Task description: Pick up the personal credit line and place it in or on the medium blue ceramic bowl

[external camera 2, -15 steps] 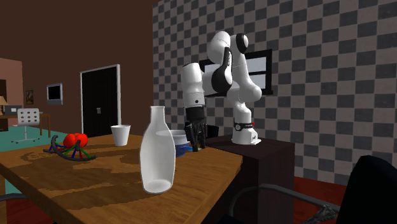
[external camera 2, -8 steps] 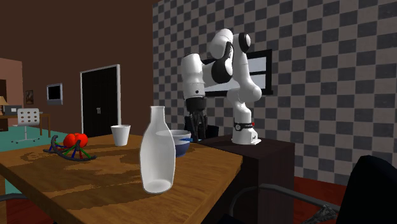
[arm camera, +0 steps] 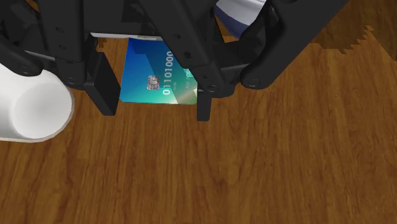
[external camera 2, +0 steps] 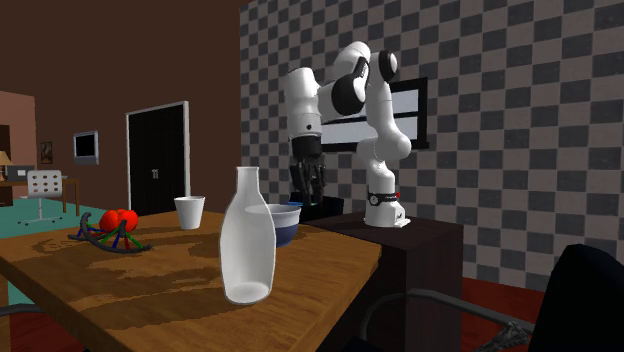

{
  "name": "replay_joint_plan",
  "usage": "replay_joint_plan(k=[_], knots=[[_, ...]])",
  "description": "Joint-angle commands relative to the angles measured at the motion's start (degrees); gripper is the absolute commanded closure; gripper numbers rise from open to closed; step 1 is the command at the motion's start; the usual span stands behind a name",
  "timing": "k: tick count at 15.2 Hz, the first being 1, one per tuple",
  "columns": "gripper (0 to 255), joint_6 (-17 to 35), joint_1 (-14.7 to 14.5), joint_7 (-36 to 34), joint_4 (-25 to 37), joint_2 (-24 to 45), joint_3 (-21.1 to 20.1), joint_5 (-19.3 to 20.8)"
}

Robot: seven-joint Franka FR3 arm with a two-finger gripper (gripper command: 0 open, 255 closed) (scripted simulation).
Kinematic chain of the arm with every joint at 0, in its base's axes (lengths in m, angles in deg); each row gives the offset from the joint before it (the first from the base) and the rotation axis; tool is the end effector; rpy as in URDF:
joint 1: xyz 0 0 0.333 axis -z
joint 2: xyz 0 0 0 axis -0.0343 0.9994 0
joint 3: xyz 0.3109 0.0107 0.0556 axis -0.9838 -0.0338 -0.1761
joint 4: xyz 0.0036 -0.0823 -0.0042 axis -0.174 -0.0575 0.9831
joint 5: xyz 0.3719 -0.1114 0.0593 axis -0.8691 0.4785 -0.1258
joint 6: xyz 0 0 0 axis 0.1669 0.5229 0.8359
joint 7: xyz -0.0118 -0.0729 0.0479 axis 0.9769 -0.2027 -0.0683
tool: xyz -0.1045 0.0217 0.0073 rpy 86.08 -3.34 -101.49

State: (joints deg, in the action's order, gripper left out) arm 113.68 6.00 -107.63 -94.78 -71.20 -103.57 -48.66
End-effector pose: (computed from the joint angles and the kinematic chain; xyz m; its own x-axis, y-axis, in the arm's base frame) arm 0.5377 0.1202 0.3223 0.3177 -0.9371 -0.1445 -0.9480 -0.3170 -0.0285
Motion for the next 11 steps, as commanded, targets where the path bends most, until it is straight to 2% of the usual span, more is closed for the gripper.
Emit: replay_joint_plan(k=[1, 5, 11], knots=[[255, -1.55, 0.07, -0.05, 0.48, -1.07, -0.05, -0.20], [255, -4.06, 0.19, -0.11, 1.41, -2.69, -0.07, -0.48], [255, -5.16, 4.74, 9.04, -3.61, -7.69, 3.54, -2.28]])
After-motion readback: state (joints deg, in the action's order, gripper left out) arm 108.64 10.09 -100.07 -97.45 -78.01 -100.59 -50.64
